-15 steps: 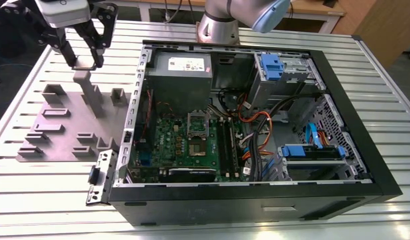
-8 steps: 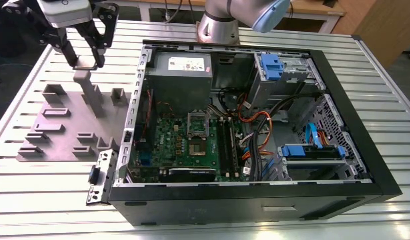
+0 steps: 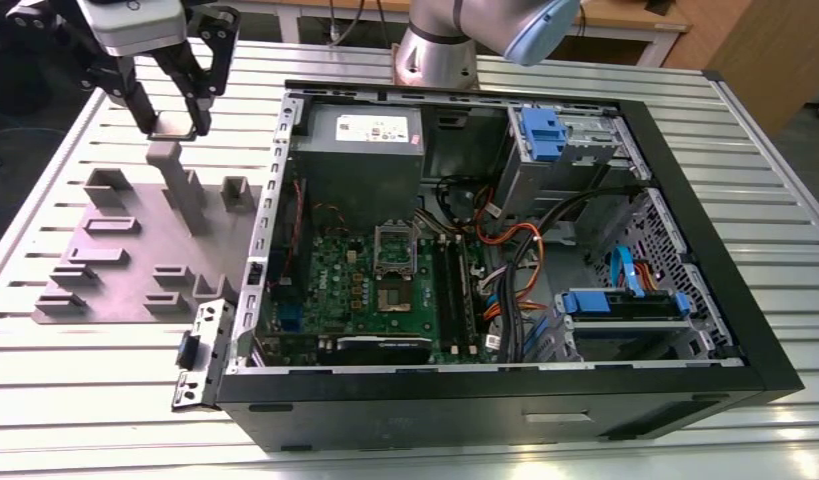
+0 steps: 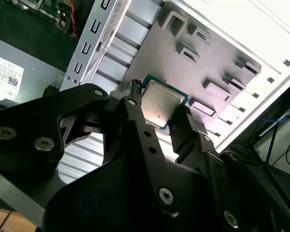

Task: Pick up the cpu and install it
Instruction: 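Pick up the cpu and move it towards the insertion slot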

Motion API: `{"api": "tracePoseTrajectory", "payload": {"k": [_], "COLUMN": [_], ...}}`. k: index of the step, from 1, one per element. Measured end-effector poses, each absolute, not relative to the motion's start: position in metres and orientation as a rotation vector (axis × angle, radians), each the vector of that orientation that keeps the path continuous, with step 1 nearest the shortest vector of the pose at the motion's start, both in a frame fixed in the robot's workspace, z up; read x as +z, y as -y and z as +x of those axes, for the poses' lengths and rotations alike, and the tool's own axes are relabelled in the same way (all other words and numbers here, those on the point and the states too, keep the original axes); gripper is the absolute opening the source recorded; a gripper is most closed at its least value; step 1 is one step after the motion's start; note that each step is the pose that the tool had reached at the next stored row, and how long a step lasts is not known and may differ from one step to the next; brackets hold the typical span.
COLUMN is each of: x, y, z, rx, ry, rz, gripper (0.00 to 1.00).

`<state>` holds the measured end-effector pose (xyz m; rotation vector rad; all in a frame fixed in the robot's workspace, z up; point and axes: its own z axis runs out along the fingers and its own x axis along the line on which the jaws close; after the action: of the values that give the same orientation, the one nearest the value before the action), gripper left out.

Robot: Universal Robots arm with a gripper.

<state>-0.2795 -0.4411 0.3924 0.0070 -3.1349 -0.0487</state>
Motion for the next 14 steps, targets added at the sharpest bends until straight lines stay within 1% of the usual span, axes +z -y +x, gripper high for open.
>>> {"api": "tracePoseTrajectory", "payload": {"k": [14], "x": [0.3925], "y": [0.4411], "z": [-0.2767], "rx": [-0.049], "ry": [3.135], "rz": [0.007], "gripper": [0.47]}}
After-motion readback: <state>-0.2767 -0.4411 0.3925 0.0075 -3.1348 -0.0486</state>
